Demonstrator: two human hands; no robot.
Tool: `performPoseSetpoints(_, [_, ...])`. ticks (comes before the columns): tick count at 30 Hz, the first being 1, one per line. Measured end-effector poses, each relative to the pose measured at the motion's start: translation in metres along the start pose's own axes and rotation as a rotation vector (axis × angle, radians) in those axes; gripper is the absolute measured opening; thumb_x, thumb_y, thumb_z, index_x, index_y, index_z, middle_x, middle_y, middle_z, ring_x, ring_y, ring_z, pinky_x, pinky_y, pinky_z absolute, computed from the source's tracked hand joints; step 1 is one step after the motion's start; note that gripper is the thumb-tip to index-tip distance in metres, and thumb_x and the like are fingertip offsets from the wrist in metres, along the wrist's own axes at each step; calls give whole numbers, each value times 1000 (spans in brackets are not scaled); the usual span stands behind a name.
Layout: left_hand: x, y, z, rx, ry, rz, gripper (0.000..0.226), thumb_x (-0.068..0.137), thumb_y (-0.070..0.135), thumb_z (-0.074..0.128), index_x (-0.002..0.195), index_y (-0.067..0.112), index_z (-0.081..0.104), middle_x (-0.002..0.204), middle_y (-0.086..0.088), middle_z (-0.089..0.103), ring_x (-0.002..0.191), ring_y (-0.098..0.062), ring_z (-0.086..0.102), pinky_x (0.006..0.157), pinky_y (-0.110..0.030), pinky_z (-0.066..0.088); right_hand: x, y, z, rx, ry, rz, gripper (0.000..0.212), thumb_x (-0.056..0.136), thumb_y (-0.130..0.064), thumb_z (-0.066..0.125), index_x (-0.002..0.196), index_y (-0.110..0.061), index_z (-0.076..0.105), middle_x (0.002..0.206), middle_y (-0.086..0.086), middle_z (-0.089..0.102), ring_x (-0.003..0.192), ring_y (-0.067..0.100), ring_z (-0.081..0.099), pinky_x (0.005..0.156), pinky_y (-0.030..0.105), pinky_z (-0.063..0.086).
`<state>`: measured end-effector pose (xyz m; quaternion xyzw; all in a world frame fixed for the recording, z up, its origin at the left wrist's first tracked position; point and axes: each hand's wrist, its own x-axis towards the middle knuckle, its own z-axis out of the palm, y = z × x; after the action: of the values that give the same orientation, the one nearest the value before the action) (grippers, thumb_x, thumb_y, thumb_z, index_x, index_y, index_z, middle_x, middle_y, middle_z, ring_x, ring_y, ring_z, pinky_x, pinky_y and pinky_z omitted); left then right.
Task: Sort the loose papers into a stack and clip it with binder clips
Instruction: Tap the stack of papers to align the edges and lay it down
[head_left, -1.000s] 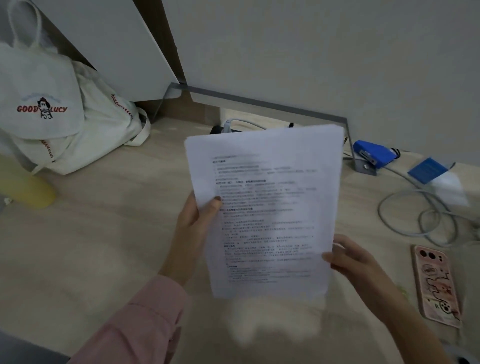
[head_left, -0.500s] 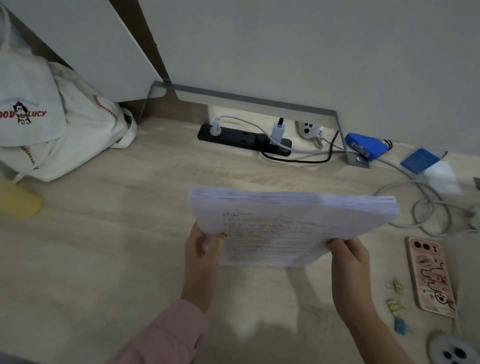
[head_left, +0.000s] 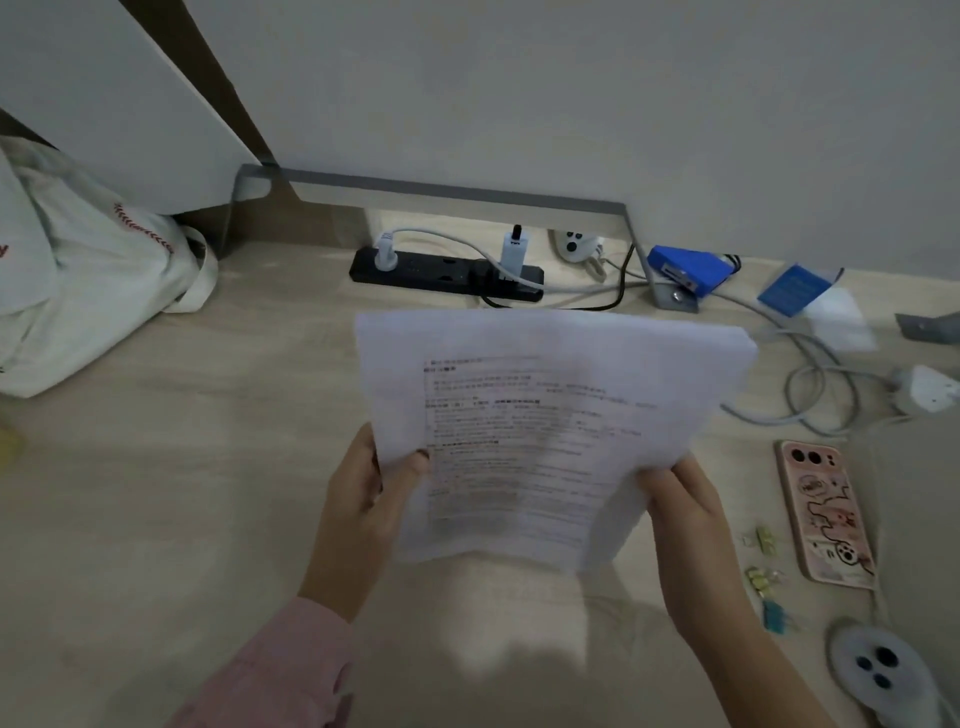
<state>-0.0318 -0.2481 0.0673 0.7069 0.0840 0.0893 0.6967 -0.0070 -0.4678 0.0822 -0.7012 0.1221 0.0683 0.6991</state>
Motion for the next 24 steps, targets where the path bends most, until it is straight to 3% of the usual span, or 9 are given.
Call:
performPoseSetpoints(2, [7,-3,3,25,-58,-104,19,78,26,60,96,20,60,94,11,72,87,-6,67,75,-21,54,2,4,-9,-17,-35,65,33,87,-1,41,105,-19,63,97,-6,70,88,6,63,74,21,52])
performPoseSetpoints(5, [15,-24,12,62,-105,-324,12,88,17,59,100,17,61,95,2,73,89,-16,70,74,-30,56,7,28,-24,-54,-68,228,32,90,-6,43,112,-23,59,111,1,67,99,18,63,85,39,51])
performPoseSetpoints(8, [16,-52,24,96,-149,-533,17,92,18,54,108,19,60,105,0,70,91,-17,69,74,-29,54,6,63,-37,-165,-14,300,24,91,-10,46,111,-20,55,112,4,63,94,15,61,74,26,50])
performPoseSetpoints(10, [13,-66,32,138,-138,-601,14,92,17,53,105,21,57,104,2,67,85,-10,66,66,-22,50,2,87,-55,-396,119,189,32,90,-8,50,120,-18,51,120,3,55,103,15,55,83,25,47])
performPoseSetpoints(12, [12,-76,37,182,-104,-634,15,92,17,52,105,24,53,97,8,63,82,-4,61,60,-18,44,0,105,-81,-731,253,29,42,86,-7,57,127,-11,49,130,12,46,119,27,45,100,33,37])
performPoseSetpoints(14, [12,-82,38,215,-85,-671,16,91,18,53,106,24,52,96,7,63,83,-7,61,61,-22,44,-1,113,-104,-892,348,-27,48,83,-22,57,128,-5,49,134,22,42,125,38,39,102,43,32])
performPoseSetpoints(16, [13,-87,36,240,-73,-687,16,91,18,53,106,23,52,99,3,64,85,-10,61,63,-25,45,-1,118,-119,-956,396,-71,63,78,-40,44,126,-1,50,132,27,46,124,41,39,99,52,35])
performPoseSetpoints(18, [15,-91,35,253,-65,-691,16,91,18,54,106,22,52,97,5,63,85,-10,61,63,-24,45,2,126,-131,-998,364,-90,67,77,-43,38,128,-1,49,132,28,46,124,42,40,98,55,36])
performPoseSetpoints(24, [11,-97,27,267,-5,-695,15,89,20,56,104,18,57,96,0,67,84,-15,65,63,-27,49,16,139,-140,-1002,265,-129,49,86,-25,43,130,-5,50,139,16,47,126,34,44,102,44,37])
